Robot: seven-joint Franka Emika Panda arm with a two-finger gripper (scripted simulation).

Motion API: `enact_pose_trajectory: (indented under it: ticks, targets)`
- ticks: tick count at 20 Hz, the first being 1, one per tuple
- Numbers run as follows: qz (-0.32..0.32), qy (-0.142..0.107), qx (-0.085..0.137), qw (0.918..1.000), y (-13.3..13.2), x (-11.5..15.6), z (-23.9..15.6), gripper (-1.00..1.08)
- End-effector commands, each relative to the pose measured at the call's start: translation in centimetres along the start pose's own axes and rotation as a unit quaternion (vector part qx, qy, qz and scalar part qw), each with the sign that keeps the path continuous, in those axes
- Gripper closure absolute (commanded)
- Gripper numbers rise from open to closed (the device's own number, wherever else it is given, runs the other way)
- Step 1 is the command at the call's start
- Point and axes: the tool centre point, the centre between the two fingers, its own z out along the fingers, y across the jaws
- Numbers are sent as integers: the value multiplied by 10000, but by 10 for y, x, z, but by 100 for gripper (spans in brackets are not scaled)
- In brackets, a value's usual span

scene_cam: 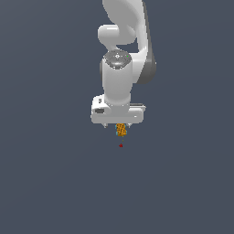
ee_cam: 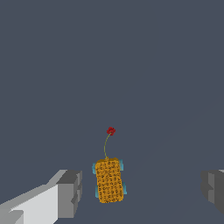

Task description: Pick up the object and move it to a goal position.

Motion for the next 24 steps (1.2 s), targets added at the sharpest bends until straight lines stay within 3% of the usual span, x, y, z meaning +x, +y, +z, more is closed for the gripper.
enact_pose_trajectory:
  ticks: [1,17,24]
  targets:
    - [-14,-7,1,10000,-1,-1,3,-92]
    - [-494,-123,14,9987,-23,-46,93,-92]
    - [-614,-152,22,9980,-29,-60,113,-92]
